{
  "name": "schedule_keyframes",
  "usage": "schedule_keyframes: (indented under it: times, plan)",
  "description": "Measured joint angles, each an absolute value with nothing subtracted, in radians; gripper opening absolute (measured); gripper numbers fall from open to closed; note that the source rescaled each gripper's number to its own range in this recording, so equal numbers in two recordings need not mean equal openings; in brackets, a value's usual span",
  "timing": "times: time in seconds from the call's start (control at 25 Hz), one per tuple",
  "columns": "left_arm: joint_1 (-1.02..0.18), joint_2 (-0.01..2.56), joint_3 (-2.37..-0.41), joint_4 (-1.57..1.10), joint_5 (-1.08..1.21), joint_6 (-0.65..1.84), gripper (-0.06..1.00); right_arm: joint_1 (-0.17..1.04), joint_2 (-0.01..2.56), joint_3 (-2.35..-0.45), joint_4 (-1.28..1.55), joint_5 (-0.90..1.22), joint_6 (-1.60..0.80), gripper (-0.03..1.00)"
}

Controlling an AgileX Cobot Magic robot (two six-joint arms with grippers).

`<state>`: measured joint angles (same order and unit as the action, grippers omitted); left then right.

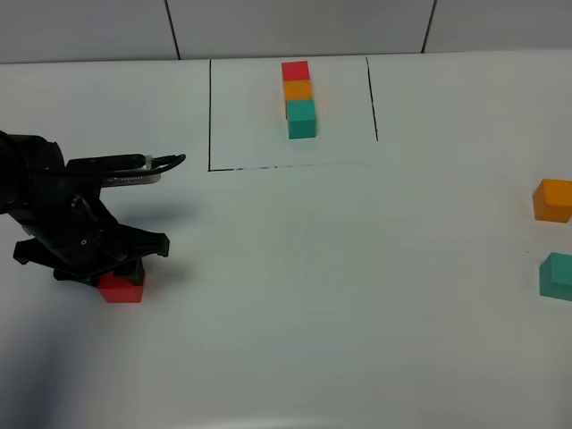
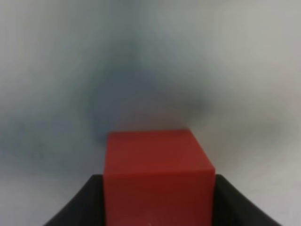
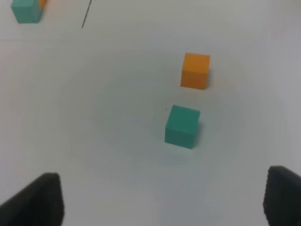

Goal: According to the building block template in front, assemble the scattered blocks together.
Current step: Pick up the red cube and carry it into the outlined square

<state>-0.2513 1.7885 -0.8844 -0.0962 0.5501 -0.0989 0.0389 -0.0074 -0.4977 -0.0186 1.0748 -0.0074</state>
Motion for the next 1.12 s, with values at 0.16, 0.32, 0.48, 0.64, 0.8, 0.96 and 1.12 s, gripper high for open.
schedule_keyframes:
  times: [0.16, 0.32, 0.48, 0.64, 0.8, 0.96, 1.12]
  plan:
    - [-0.251, 1.788, -0.884, -0.097, 0.546, -0.072, 0.01, 0.039, -0.007, -0.498, -0.019, 1.075, -0.007, 0.72]
    - [-0.251, 1.791, -0.909, -0.097, 0.546, 0.000, 0.01, 0.039, -0.007, -0.498, -0.019, 1.075, -0.007, 0.72]
    - [-0.251, 1.791, -0.961, -0.097, 0.585, 0.132, 0.01, 0.039, -0.007, -0.498, -0.019, 1.075, -0.007, 0.72]
    - [-0.251, 1.791, -1.020, -0.096, 0.620, 0.202, 0.01, 0.039, -0.007, -0.498, -0.019, 1.075, -0.007, 0.72]
    - [-0.271, 1.791, -1.089, -0.095, 0.650, 0.251, 0.01, 0.039, -0.007, -0.498, -0.019, 1.075, -0.007, 0.72]
    - [-0.332, 1.797, -1.166, -0.093, 0.666, 0.301, 0.01, 0.039, -0.007, -0.498, -0.017, 1.075, -0.007, 0.72]
    - [-0.399, 1.836, -1.283, -0.091, 0.726, 0.361, 0.01, 0.039, -0.007, -0.498, -0.017, 1.075, -0.007, 0.72]
